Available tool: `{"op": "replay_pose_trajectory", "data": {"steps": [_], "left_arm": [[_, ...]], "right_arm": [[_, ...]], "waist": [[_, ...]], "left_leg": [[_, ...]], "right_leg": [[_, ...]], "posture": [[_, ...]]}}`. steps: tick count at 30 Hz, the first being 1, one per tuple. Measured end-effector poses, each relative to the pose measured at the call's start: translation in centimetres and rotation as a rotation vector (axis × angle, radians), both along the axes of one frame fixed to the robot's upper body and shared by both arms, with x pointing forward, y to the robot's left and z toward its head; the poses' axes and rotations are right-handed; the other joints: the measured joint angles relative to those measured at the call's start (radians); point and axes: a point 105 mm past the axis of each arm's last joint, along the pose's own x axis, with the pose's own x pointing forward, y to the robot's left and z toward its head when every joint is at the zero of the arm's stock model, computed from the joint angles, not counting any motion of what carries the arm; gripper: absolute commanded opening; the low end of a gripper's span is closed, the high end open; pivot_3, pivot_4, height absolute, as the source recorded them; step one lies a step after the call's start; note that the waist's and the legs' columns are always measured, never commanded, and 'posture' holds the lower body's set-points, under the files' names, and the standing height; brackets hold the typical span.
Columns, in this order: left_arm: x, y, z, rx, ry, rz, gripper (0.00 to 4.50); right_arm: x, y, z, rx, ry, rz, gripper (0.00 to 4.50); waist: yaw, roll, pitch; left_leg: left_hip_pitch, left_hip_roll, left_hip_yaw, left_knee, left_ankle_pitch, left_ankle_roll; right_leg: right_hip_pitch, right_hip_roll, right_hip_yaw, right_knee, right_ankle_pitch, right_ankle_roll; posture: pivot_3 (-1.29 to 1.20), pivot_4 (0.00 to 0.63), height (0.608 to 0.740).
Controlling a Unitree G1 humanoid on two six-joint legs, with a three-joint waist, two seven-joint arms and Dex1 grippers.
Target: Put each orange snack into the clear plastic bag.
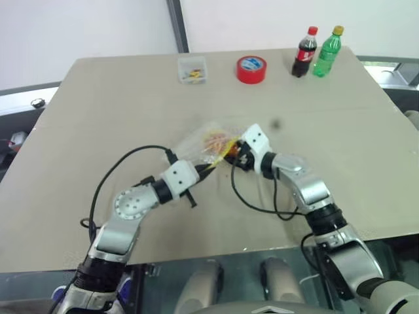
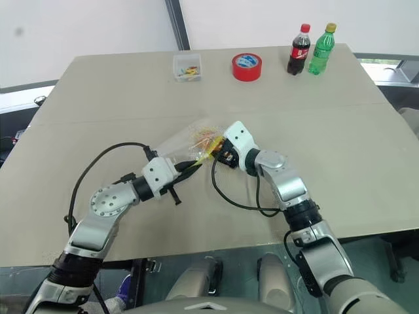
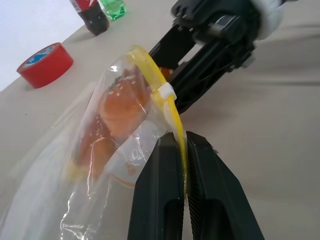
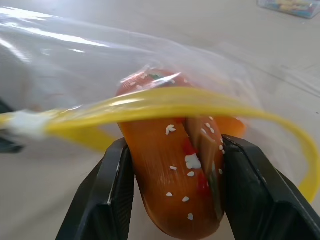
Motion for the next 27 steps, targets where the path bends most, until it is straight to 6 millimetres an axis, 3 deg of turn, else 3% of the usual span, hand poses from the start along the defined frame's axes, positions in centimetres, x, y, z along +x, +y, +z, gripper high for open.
{"op": "replay_pose_trajectory", "data": {"steps": [4,7,10,13,17,21,27], "left_arm": [[-0.2,0.3,-0.2,0.022,0.011,-0.002,0.0],[-0.4,0.5,-0.6,0.046,0.013,0.005,0.0],[-0.3,0.6,-0.5,0.054,0.006,0.017,0.0],[-0.2,0.9,-0.5,0.06,-0.002,0.032,0.0],[0.1,1.2,-0.3,0.044,0.003,0.064,0.0],[0.5,1.3,-0.2,-0.029,0.032,0.107,0.0],[1.5,2.0,0.4,-0.108,0.054,0.176,0.0]], "right_arm": [[-0.1,0.6,-0.3,0.017,0.02,0.023,2.49],[-1.0,2.3,0.3,0.05,0.002,0.11,2.49],[-1.2,3.3,-0.1,0.019,-0.024,0.149,3.23],[-0.9,3.6,-0.1,0.001,-0.049,0.159,4.34],[-0.6,3.6,0.2,-0.012,-0.103,0.149,4.44],[-0.6,2.4,0.5,-0.017,-0.122,0.146,4.44],[-2.1,-1.5,1.5,-0.036,-0.182,0.152,4.44]], "waist": [[0.0,0.0,0.0],[-0.003,0.0,0.0],[-0.001,0.0,0.0],[-0.001,0.0,0.0],[-0.001,0.0,0.0],[0.001,0.0,0.0],[0.004,0.0,0.0]], "left_leg": [[0.0,0.0,0.0,0.0,0.0,0.0],[0.0,0.0,0.0,0.0,0.0,0.0],[0.0,0.0,0.0,0.0,0.0,0.0],[0.0,0.0,0.0,0.0,0.0,0.0],[0.0,0.0,0.0,0.0,0.0,0.0],[0.0,0.0,0.0,0.0,0.0,0.0],[0.0,0.0,-0.001,0.0,0.0,0.0]], "right_leg": [[0.0,0.0,0.0,0.0,0.0,0.0],[0.0,0.0,0.0,0.0,0.0,0.0],[0.0,0.0,0.0,0.0,0.0,0.0],[-0.001,0.0,0.0,0.0,0.0,0.0],[-0.001,0.0,0.0,0.0,0.0,0.0],[-0.001,0.0,0.0,0.0,0.0,0.0],[0.001,0.0,-0.001,0.0,0.0,0.0]], "posture": [[0.0,0.15,0.74],[0.0,0.15,0.74],[0.0,0.15,0.74],[0.0,0.15,0.74],[0.0,0.15,0.74],[0.0,0.15,0.74],[0.0,0.15,0.74]]}}
